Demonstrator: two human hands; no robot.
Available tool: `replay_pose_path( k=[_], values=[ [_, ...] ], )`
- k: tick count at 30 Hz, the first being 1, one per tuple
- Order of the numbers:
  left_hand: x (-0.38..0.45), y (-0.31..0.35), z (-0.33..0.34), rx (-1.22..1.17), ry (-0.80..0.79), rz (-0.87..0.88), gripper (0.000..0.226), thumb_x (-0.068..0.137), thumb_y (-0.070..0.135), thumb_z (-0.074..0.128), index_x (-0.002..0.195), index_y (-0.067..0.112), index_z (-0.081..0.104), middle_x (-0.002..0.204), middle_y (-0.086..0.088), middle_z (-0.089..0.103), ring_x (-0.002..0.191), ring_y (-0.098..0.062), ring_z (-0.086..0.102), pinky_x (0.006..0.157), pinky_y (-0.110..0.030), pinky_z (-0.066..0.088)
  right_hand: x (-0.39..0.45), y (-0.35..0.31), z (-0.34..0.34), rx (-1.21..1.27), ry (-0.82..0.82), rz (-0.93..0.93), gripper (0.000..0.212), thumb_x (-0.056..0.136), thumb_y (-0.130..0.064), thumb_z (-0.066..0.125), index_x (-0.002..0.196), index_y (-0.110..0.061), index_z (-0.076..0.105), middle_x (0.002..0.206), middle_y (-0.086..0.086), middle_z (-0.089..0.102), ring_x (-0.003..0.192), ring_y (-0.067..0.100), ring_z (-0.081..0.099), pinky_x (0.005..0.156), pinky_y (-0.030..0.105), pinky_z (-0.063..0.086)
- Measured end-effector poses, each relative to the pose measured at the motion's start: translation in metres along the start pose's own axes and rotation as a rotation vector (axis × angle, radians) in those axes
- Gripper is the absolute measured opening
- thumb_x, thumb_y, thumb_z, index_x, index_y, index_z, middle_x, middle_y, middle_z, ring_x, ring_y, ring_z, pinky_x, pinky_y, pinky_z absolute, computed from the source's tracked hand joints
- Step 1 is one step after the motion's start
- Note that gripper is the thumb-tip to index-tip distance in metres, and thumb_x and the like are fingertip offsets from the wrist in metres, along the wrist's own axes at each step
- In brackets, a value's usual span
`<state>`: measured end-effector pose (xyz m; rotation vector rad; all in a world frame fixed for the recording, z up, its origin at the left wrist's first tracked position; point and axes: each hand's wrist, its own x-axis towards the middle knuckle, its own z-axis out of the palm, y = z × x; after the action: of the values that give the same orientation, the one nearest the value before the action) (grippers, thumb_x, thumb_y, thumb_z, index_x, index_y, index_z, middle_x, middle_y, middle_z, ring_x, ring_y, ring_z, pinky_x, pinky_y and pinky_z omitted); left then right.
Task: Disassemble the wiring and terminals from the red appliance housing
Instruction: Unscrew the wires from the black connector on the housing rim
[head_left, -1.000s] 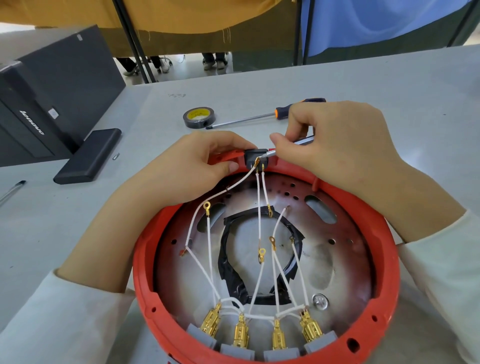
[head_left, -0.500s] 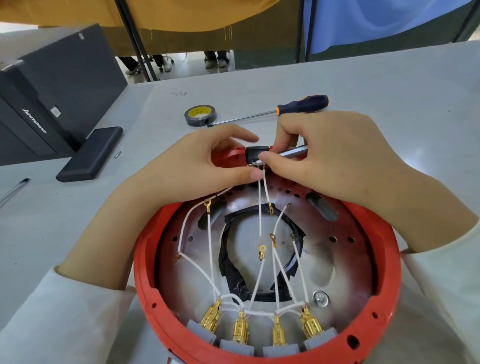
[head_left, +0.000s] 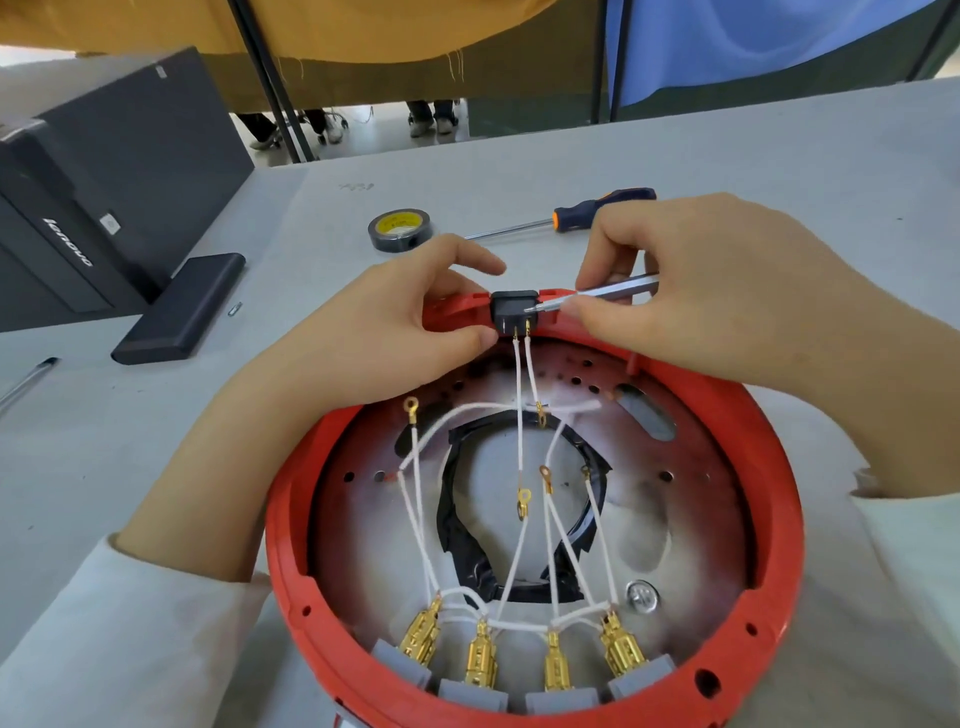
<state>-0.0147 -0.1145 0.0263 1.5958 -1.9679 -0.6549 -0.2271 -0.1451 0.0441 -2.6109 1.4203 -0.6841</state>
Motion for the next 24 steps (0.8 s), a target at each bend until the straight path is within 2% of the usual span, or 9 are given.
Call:
replay_pose_path(
  k=[2,4,7,10,12,16,21,24],
  values=[
    [0.002,-0.001,0.000,0.013,-0.005,0.017,0.034,0.086,0.019,0.064,0.116,0.034,0.058,0.108,0.020,0.066,0.104,0.005,0.059,0.102,-0.027,0.042,-0.001,0.000,-0.001,0.012,-0.015,-0.003,0.017,0.071,-0.051,0.052,0.072,-0.034,0.053,0.060,-0.024,0.052,0.070,-0.021,0.042,0.052,0.020,0.026],
    [0.003,-0.001,0.001,0.029,-0.014,0.046,0.030,0.088,0.014,0.061,0.115,0.028,0.062,0.110,0.019,0.066,0.105,0.005,0.058,0.102,-0.026,0.041,-0.003,-0.004,-0.001,0.020,-0.037,-0.017,0.013,0.074,-0.046,0.055,0.071,-0.034,0.054,0.062,-0.025,0.052,0.068,-0.018,0.044,0.051,0.022,0.027],
    [0.004,-0.002,0.001,0.030,-0.014,0.065,0.029,0.092,0.009,0.056,0.114,0.027,0.063,0.108,0.019,0.066,0.103,0.006,0.059,0.099,-0.019,0.041,-0.005,-0.010,0.000,-0.034,-0.019,-0.050,0.012,0.078,-0.041,0.058,0.074,-0.031,0.056,0.065,-0.016,0.051,0.058,-0.002,0.045,0.051,0.023,0.029],
    [0.004,-0.003,0.001,0.029,-0.012,0.085,0.030,0.093,0.007,0.053,0.110,0.030,0.063,0.104,0.022,0.066,0.099,0.010,0.059,0.089,-0.006,0.039,-0.006,-0.014,0.001,-0.110,0.043,-0.062,0.011,0.081,-0.040,0.057,0.076,-0.031,0.057,0.068,-0.014,0.052,0.057,0.005,0.039,0.052,0.022,0.027],
    [0.004,-0.004,0.001,0.033,-0.012,0.092,0.031,0.093,0.007,0.054,0.109,0.031,0.063,0.103,0.023,0.066,0.097,0.011,0.059,0.085,-0.002,0.038,-0.006,-0.017,0.002,-0.192,0.083,-0.073,0.010,0.083,-0.041,0.056,0.078,-0.033,0.058,0.070,-0.012,0.055,0.061,0.009,0.041,0.052,0.022,0.023],
    [0.005,-0.005,0.000,0.028,-0.011,0.079,0.030,0.093,0.009,0.055,0.108,0.033,0.062,0.102,0.023,0.067,0.097,0.010,0.059,0.087,-0.004,0.040,-0.003,-0.020,0.006,-0.239,0.079,-0.112,0.013,0.086,-0.038,0.054,0.084,-0.032,0.065,0.077,-0.008,0.059,0.075,0.016,0.049,0.068,0.034,0.039],
    [0.004,-0.005,0.000,0.041,-0.008,0.080,0.030,0.093,0.010,0.055,0.107,0.034,0.062,0.102,0.025,0.066,0.096,0.013,0.059,0.086,-0.002,0.039,0.003,-0.025,0.011,-0.365,0.065,-0.127,0.010,0.086,-0.026,0.056,0.088,-0.029,0.066,0.081,-0.002,0.059,0.082,0.024,0.053,0.072,0.036,0.045],
    [0.005,-0.006,0.000,0.044,-0.003,0.073,0.030,0.093,0.012,0.055,0.106,0.038,0.062,0.102,0.026,0.066,0.098,0.011,0.059,0.089,-0.008,0.041,-0.002,-0.027,0.013,-0.359,0.107,-0.120,0.010,0.088,-0.031,0.055,0.091,-0.031,0.065,0.085,-0.005,0.059,0.092,0.023,0.052,0.064,0.031,0.035]
  ],
)
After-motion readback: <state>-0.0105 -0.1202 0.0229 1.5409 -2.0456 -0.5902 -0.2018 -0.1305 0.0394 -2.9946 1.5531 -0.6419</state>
